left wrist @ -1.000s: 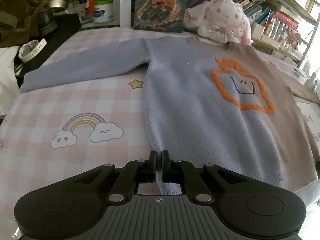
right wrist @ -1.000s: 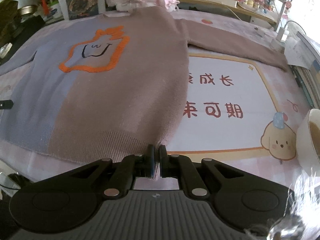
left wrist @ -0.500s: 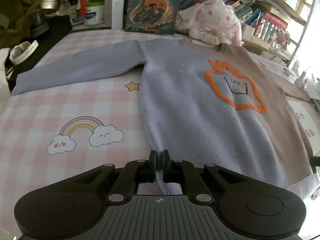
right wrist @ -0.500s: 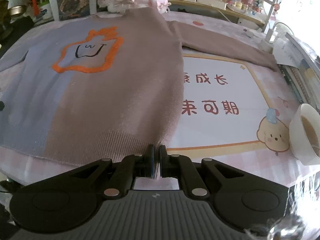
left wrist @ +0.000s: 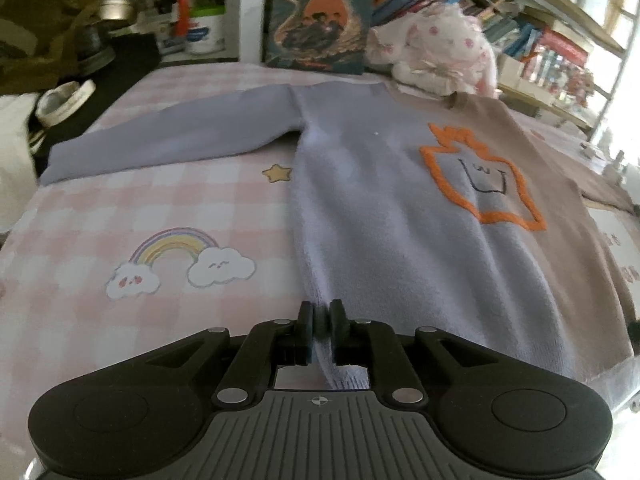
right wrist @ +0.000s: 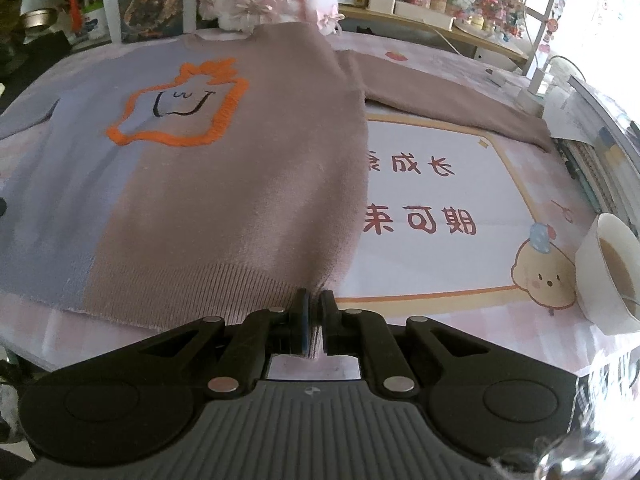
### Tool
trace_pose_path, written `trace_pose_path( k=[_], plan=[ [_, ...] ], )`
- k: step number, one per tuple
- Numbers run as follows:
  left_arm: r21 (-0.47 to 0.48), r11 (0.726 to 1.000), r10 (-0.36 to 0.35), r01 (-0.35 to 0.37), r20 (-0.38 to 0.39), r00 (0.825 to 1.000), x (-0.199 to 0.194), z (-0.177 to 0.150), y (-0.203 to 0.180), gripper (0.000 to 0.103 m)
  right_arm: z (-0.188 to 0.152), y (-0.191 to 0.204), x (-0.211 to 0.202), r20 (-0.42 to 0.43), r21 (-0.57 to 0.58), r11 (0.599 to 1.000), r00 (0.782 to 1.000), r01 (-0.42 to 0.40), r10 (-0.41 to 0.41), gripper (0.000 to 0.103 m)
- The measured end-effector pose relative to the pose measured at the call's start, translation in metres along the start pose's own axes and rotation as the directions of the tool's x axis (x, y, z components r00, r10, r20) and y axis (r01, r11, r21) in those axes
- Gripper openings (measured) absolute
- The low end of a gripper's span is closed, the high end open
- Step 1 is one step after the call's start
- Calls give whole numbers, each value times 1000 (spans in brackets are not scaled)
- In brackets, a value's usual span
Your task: Fold clothes
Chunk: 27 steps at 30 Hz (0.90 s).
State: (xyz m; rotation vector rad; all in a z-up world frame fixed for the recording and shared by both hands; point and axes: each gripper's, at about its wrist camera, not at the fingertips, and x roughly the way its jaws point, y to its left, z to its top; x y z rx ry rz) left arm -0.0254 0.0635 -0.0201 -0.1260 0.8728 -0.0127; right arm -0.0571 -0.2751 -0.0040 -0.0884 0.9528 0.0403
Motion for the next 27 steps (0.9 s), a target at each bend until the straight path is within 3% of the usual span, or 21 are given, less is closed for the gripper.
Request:
trace_pose_path(
  k=[7,16,22,24,27],
  plan=[
    [-32,999,31,-30,55,998,-24,-2,-19,17,-1,-12,-1,5,34,998,998,-60,60,8],
    [15,999,37,-37,54,998,-43,-16,-54,18,-7,-24,-4,45,58,994,995,-91,88,13],
    [-10,999,45,-44,84,995,-51,-21,-64,51,-9,-27,-20,129,74,994,989,-76,66,53],
    [-7,999,38,-38,86,996,-52,-22,-67,60,-9,-27,-24,145,72,995,987,-76,65,74],
    [25,999,22,-24,88,996,-54,-23,-70,71,-9,-24,-27,157,66,996,986,-68,57,83]
  ],
)
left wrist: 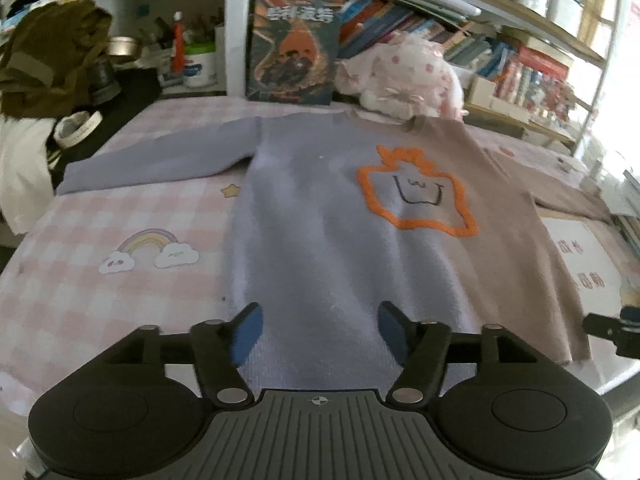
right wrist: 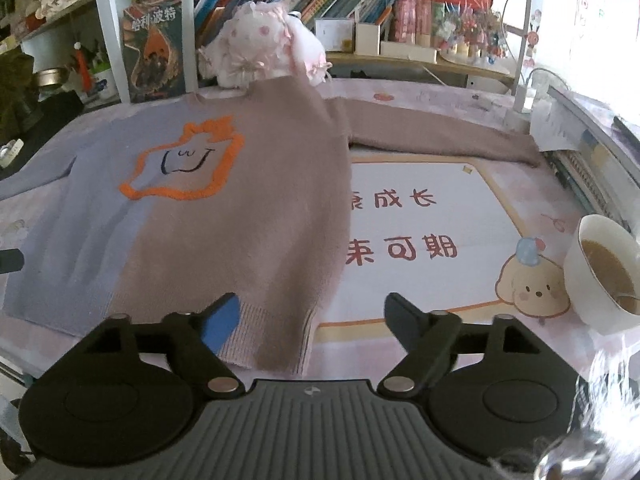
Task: Fold clothes
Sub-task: 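Release the hem with the left gripper, then grasp the lavender sleeve cuff with the left gripper and lift it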
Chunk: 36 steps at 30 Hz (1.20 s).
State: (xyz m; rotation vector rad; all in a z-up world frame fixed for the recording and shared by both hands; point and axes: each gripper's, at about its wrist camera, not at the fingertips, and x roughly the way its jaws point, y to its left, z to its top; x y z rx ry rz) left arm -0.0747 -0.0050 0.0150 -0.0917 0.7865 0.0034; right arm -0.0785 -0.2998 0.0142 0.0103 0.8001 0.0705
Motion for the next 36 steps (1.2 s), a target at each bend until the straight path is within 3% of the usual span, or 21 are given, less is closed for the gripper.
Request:
trace_pose_path(
  k=[6,17,29,36],
  plan=[
    [68,998,-21,20,18,1000,1,3,5,84,-3,14,-3,1,5,999,999,32,-32,89],
    [216,974,-83,74,33,996,18,29,74,84,10,92,3,11,48,994,996,93,-94,91],
    [160,986,-61,53,47,997,49,61,186,84,18,187,14,15,40,987,988,154,-154,91],
    [-55,998,37,-33,59,998,84,90,259,83,27,210,19,10,19,982,982,190,-190,92]
  ],
)
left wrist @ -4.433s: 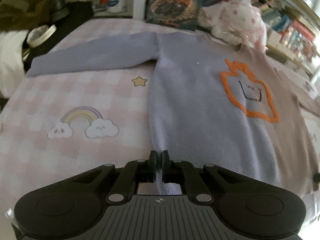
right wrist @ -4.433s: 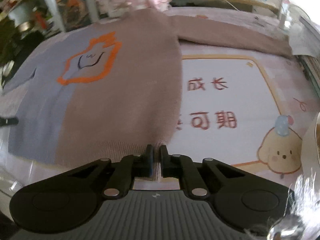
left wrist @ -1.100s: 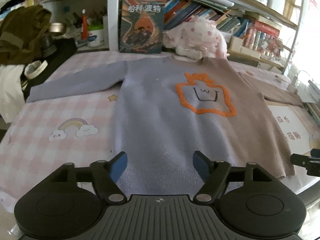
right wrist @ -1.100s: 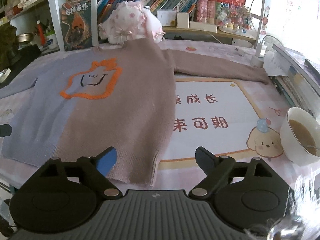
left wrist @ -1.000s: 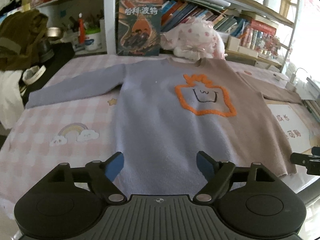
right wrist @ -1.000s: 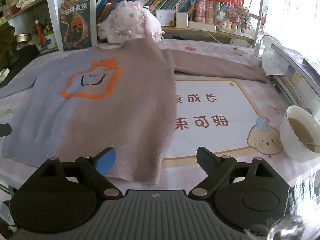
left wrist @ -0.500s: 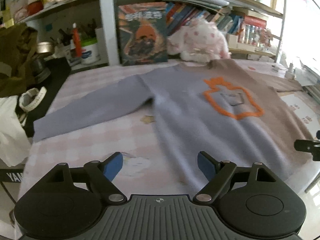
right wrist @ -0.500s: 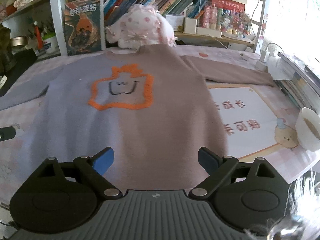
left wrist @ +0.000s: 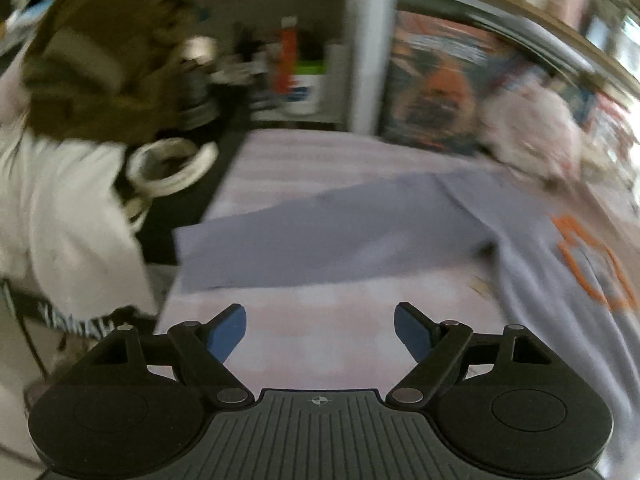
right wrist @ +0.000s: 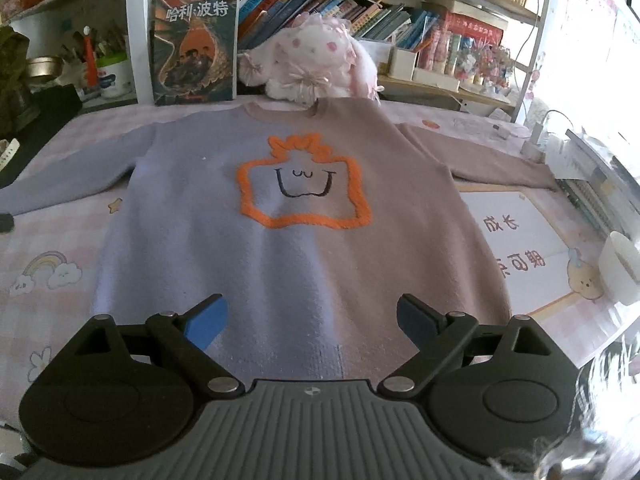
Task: Fold clothes
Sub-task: 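Grasp the lavender sleeve cuff with the left gripper and lift it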
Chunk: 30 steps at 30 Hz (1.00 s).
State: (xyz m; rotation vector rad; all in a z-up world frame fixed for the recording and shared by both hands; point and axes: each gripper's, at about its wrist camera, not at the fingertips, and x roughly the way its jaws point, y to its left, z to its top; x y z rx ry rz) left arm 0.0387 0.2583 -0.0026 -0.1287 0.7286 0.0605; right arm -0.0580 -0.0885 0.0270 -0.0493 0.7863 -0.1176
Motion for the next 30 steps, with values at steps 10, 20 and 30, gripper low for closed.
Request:
trace_pose_path(
  k=[10,20,30],
  plan=[
    [-191,975,108,-109,-18,994,50,26,60,79,10,13,6,-30,-54,998,999,34,-35,92],
    [-394,917,-76,67,-8,997,65,26,65,37,11,8,9,-56,-43,997,996,69,-72,92],
    [-512,855,-88,82,12,996,81,31,62,37,8,7,6,-51,-42,997,996,68,-71,92]
  ],
)
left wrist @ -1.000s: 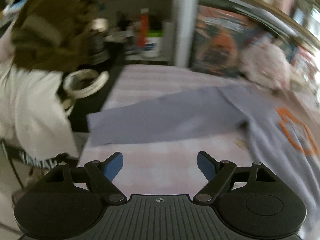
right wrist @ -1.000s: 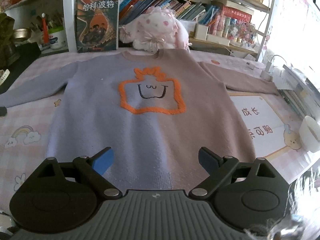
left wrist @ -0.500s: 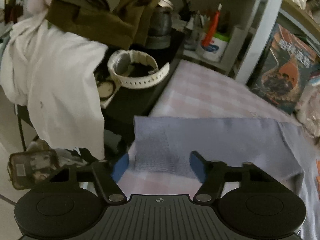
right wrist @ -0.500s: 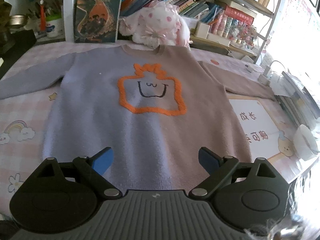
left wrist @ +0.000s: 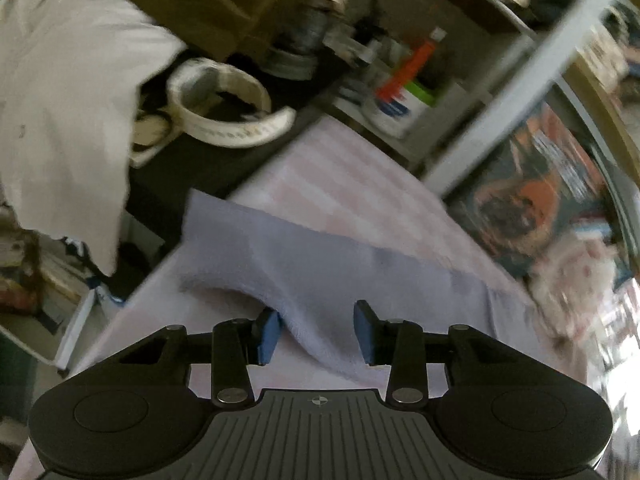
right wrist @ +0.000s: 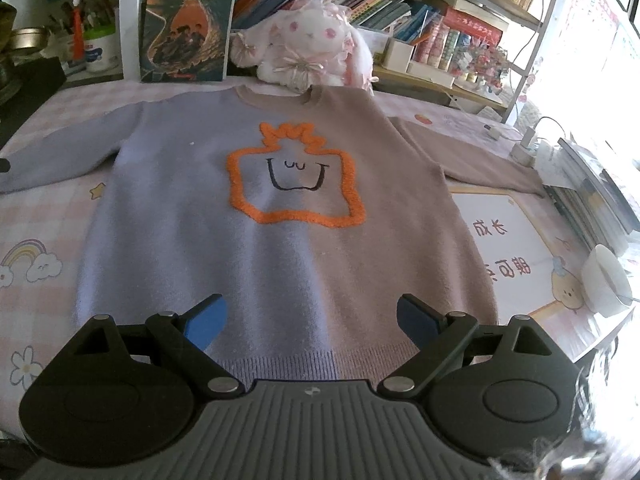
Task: Fold clothes
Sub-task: 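Grasp the lavender sleeve cuff with the left gripper and lift it, then carry the lavender sleeve across the sweater chest and open the left gripper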
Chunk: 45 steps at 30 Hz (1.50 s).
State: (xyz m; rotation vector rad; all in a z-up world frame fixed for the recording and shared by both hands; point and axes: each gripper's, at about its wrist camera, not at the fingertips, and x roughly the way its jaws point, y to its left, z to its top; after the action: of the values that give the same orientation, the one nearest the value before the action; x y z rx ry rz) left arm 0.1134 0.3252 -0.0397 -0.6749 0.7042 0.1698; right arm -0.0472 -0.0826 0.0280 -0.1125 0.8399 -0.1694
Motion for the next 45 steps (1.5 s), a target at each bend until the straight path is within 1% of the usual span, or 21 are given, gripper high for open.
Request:
trace_pose_path(
  k=[2,4,6,9,12,15,20,24,27,30,33,38,41,45],
  plan=[
    [-31,999,16,-16,5,1000,1,4,4,34,0,-1,0,1,7,1000,1000,4,-4,92],
    [-55,998,30,-30,7,1000,2,8,9,25,0,-3,0,2,13,1000,1000,7,-7,92],
    [-66,997,45,-45,5,999,5,9,14,3,0,-5,0,5,17,1000,1000,8,-8,92],
    [-59,998,39,-37,27,999,7,9,18,3,0,-9,1,10,23,1000,1000,5,-6,92],
    [-14,998,58,-58,44,997,2,9,5,3,0,-15,4,13,26,1000,1000,-3,3,92],
    [48,998,36,-41,97,995,-12,9,-16,3,0,-23,7,22,25,1000,1000,-19,19,92],
    [162,987,-35,9,160,987,-34,3,-69,3,2,-43,16,39,11,998,997,-60,60,92],
    [239,970,-98,51,192,977,-50,-13,-127,3,4,-66,27,60,-25,993,992,-111,112,92],
    [287,954,-147,88,189,971,-56,-32,-176,3,8,-89,35,66,-51,986,984,-162,165,92],
    [341,934,-178,107,182,967,-50,-57,-220,3,11,-112,43,78,-77,974,972,-215,221,92],
    [378,918,-194,116,174,965,-42,-83,-263,3,12,-133,56,61,-86,958,958,-275,280,92],
    [443,889,-201,116,148,968,-25,-121,-319,3,13,-163,70,45,-94,931,933,-353,358,92],
    [470,875,-204,118,137,969,-15,-138,-349,3,13,-177,76,42,-92,918,920,-385,390,92],
    [492,863,-200,116,120,972,-4,-156,-377,3,11,-193,82,28,-86,907,909,-412,415,92]
  ],
)
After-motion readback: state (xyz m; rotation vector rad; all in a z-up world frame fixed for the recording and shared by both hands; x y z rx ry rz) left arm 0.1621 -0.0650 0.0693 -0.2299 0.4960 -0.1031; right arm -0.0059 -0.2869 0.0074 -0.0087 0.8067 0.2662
